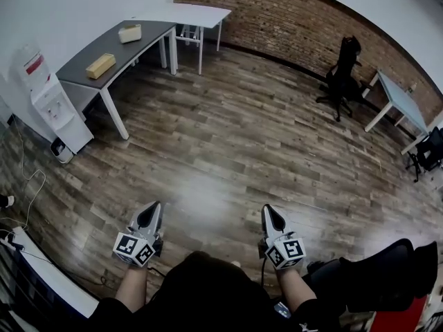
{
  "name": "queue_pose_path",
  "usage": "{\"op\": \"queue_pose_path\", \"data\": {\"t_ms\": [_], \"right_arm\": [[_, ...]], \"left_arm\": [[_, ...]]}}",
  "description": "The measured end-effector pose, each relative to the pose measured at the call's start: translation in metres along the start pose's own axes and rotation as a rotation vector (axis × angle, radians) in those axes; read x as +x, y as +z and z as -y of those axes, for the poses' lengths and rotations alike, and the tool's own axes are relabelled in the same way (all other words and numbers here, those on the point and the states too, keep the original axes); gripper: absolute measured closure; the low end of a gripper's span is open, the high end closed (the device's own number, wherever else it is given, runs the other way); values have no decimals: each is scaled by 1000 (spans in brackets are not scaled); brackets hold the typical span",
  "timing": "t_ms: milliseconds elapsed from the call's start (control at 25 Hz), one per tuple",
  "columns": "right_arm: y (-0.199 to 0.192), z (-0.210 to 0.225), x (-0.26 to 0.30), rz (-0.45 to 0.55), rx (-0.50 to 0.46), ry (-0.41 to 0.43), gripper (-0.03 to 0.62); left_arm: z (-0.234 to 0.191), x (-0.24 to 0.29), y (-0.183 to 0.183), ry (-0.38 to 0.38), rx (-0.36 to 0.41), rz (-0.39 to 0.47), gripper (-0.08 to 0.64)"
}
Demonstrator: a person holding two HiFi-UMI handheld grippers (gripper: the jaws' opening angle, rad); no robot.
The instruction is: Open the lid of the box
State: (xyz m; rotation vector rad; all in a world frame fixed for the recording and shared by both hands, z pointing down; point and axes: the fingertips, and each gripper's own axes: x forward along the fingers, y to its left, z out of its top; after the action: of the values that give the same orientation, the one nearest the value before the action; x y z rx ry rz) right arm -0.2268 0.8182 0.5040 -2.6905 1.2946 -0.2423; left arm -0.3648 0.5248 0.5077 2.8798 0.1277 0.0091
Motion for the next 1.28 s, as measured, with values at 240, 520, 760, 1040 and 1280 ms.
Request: {"op": "queue_pose_path", "data": {"t_ms": [240,520,760,1040,1280], "right_arm": [[3,-31,22,-4,-18,64,589],[-1,-52,37,-20,-29,153,589],[9,-47,58,-27,-68,247,589],[20,-22,81,28,-22,266,589],[18,-28,134,19,1,291,589]], "left_arm": [[-28,-28,5,61,0,25,560],[-38,-47,7,135,6,39,560],[-43,-40,16,231,13,60,560],[-49,-27,26,301,40,103,560],[-76,-4,42,299,65,124,560]]}}
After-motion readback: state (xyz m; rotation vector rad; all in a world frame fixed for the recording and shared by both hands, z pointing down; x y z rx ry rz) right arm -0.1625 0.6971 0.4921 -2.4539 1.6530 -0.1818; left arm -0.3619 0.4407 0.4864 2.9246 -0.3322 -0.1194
